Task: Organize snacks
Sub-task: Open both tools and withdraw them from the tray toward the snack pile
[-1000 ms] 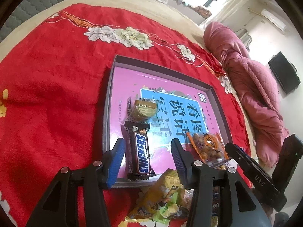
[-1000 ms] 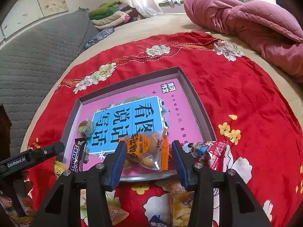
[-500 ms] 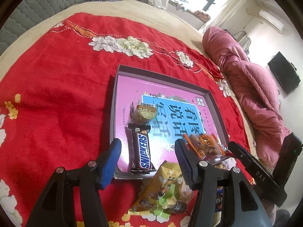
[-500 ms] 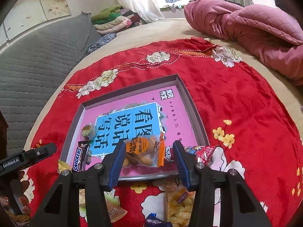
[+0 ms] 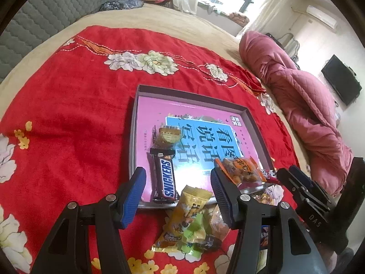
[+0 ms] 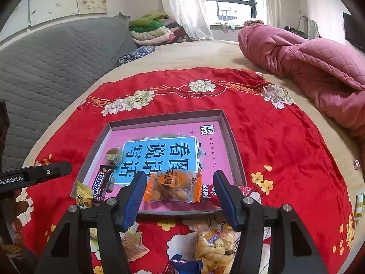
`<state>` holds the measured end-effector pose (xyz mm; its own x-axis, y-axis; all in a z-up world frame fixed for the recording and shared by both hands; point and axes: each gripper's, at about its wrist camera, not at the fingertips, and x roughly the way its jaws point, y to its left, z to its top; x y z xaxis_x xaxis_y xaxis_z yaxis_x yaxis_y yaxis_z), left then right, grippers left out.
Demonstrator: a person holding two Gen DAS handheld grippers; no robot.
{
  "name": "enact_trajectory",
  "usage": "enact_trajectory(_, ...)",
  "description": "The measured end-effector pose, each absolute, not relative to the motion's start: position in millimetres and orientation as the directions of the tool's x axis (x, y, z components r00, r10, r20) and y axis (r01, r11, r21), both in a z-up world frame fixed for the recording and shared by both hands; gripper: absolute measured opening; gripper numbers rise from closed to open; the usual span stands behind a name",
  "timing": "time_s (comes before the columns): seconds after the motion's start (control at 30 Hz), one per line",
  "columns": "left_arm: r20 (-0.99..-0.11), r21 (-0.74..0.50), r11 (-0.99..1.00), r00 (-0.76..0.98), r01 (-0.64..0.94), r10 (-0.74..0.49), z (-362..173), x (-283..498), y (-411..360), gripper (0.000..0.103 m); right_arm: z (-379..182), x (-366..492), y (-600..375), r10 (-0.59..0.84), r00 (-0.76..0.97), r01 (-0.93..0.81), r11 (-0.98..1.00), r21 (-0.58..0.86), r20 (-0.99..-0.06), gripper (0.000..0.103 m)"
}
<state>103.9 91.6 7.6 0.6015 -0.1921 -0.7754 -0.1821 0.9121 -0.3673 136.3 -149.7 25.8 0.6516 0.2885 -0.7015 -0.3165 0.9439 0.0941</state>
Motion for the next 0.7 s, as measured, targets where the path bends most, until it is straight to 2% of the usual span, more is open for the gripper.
enact_trajectory(0.7, -0.801, -0.290, 0.939, 0.584, -0.184, -0.133, 11.3, 83.2, 88.7, 0.061, 33.2, 108.2, -168.5, 0.319, 0.630, -0.338, 0.933, 0.119, -0.708, 0.060)
